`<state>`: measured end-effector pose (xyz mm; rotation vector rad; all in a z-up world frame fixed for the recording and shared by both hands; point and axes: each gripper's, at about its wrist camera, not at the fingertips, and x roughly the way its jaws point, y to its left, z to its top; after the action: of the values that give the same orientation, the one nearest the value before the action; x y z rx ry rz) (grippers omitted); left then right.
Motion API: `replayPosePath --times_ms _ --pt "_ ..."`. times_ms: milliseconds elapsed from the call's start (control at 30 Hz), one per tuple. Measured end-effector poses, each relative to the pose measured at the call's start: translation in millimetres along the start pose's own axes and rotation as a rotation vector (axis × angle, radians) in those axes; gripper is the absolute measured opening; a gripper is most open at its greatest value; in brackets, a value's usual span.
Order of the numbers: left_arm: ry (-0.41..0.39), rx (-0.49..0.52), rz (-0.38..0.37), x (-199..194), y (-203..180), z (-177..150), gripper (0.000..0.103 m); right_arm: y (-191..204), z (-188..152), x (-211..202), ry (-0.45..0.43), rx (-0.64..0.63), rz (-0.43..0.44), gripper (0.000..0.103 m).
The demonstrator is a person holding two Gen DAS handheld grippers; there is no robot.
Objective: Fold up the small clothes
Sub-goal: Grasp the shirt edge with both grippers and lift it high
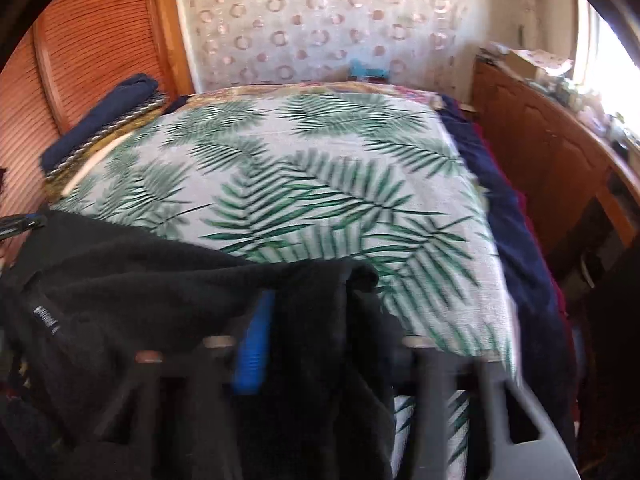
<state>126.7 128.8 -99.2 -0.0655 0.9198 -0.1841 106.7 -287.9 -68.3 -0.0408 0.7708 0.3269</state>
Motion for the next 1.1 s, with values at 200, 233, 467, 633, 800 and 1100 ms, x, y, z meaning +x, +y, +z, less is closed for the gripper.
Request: replayPosePath --times_ms 200,233,467,633,800,1100 --pt "-0.154 0.026 -0.042 -65.6 -26.3 -3.8 0.009 15.5 -6.5 -44.2 -0.112 -0.02 0.004 0.01" --pt "-0.2 0.029 -0.051 -85.5 -31.5 -5.0 0.009 14.5 -6.3 -57.1 -0.14 -0.016 0.003 0.01" --pt "-0.449 0.054 -0.075 -196.8 -56.3 -13.4 0.009 25.1 -9.2 -165.2 -0.327 -0.045 -0.006 0.009" --pt "-0.601 0.052 -0.071 -254.7 -61.2 -13.3 0.009 30.1 -8.1 -233.3 -0.439 -0.062 -0.006 0.009" --pt "-0.691 0.055 -0.069 -287.4 -60.3 -9.4 0.009 30.2 -8.7 -282.8 -0.531 -0.069 -0.006 0.009" --pt "-0.82 0.082 -0.065 -329.4 -66.2 5.0 0.009 42.6 -12.0 -349.9 -0.678 -0.129 -0.041 0.009"
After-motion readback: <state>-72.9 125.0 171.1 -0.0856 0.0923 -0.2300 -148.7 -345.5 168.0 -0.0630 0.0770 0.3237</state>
